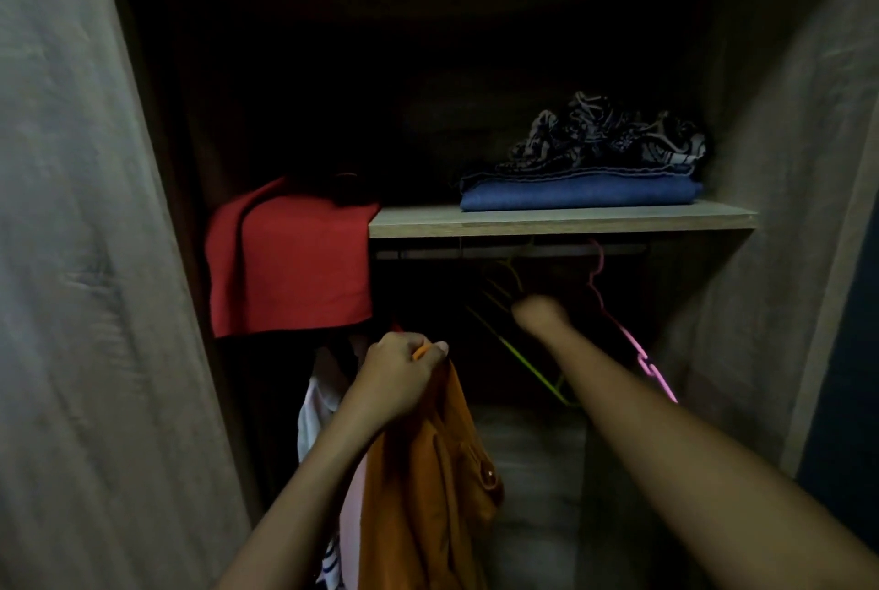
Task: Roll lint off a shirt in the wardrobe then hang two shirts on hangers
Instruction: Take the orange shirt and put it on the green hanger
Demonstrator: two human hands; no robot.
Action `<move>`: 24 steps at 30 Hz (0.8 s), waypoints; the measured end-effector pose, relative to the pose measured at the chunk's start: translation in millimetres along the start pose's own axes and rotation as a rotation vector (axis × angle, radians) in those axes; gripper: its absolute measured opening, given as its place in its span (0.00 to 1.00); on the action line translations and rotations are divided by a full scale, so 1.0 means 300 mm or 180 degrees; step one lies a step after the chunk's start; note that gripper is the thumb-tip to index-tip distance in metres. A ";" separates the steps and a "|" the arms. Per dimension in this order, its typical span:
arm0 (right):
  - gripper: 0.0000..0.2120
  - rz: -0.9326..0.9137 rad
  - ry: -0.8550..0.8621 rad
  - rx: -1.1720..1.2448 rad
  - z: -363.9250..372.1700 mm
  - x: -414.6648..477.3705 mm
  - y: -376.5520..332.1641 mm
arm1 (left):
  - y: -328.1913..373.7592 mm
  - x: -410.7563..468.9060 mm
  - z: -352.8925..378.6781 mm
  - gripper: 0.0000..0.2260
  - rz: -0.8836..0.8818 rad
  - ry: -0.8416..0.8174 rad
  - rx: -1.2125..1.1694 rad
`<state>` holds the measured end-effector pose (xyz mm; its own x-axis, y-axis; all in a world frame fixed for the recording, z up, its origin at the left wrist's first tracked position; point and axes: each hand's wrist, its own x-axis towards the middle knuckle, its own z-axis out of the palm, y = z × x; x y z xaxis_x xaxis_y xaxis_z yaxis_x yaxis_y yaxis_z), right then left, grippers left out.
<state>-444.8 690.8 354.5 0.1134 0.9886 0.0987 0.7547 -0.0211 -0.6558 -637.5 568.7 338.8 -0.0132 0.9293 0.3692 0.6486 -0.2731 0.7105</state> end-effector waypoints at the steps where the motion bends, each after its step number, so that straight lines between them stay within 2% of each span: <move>1: 0.17 0.0089 0.0084 0.0219 -0.001 -0.006 0.009 | 0.002 -0.006 0.003 0.19 0.0053 0.0011 0.0032; 5: 0.11 -0.0142 0.0524 0.0876 0.036 -0.079 0.097 | 0.015 -0.019 0.011 0.16 0.0154 0.0131 0.0010; 9: 0.06 -0.0309 0.0406 0.1615 0.058 -0.236 0.214 | 0.038 -0.029 0.033 0.13 0.0317 0.0240 0.0105; 15: 0.08 -0.0507 0.0703 0.1792 0.022 -0.407 0.384 | 0.085 -0.049 0.106 0.15 0.0419 0.0154 0.0176; 20: 0.19 -0.0787 0.0497 0.1973 -0.045 -0.498 0.445 | 0.144 -0.076 0.133 0.20 0.0287 0.0110 0.0252; 24: 0.19 -0.0968 0.0507 0.1958 -0.094 -0.555 0.455 | 0.208 -0.124 0.148 0.23 0.0219 0.0161 0.0441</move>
<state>-342.3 519.1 269.6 0.0841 0.9025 0.4223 0.2708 0.3872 -0.8813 -562.8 528.1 342.7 -0.0011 0.8949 0.4463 0.7479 -0.2955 0.5944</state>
